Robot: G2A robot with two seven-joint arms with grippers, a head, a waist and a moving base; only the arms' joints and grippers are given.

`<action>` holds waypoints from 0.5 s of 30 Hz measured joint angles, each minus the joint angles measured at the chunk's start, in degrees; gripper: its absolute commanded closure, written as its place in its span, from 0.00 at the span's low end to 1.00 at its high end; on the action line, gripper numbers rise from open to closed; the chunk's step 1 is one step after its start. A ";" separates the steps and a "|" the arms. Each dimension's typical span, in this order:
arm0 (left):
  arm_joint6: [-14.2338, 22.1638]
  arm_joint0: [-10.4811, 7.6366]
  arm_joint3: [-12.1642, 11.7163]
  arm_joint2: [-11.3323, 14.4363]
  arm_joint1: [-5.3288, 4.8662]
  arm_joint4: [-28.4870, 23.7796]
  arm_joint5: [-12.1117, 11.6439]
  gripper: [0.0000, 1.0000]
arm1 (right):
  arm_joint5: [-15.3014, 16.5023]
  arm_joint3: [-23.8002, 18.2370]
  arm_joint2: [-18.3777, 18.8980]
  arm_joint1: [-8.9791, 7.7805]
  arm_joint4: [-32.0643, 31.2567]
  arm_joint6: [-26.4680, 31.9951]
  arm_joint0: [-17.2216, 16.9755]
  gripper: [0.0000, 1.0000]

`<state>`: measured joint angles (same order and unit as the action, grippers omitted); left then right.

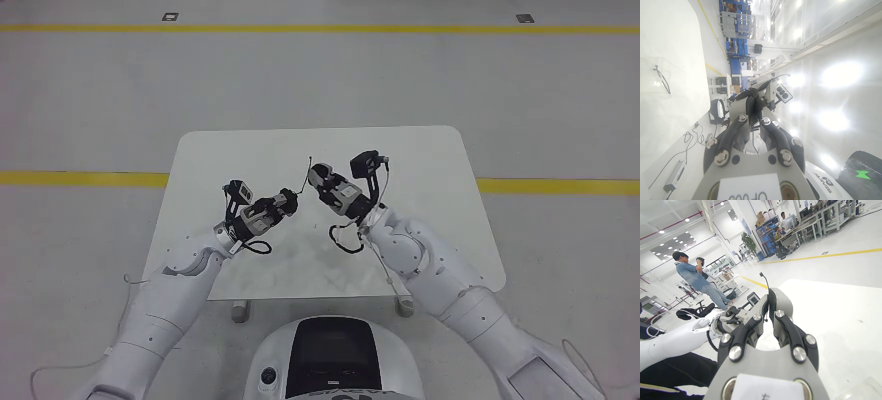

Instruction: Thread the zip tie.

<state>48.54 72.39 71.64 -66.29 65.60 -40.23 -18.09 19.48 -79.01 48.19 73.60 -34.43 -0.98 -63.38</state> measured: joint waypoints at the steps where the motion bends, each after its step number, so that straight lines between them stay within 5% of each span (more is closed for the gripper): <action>1: 0.00 0.00 0.00 0.00 0.00 0.00 0.00 1.00 | 0.00 0.02 0.02 -0.04 0.06 -0.01 -0.01 1.00; 15: 0.00 0.00 0.00 0.00 0.00 0.00 0.00 1.00 | 0.00 0.22 -0.47 -0.14 1.15 -0.32 -0.32 1.00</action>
<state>48.54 72.39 71.64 -66.29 65.60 -40.23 -18.09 19.48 -78.79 47.72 73.46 -33.29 -1.30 -63.71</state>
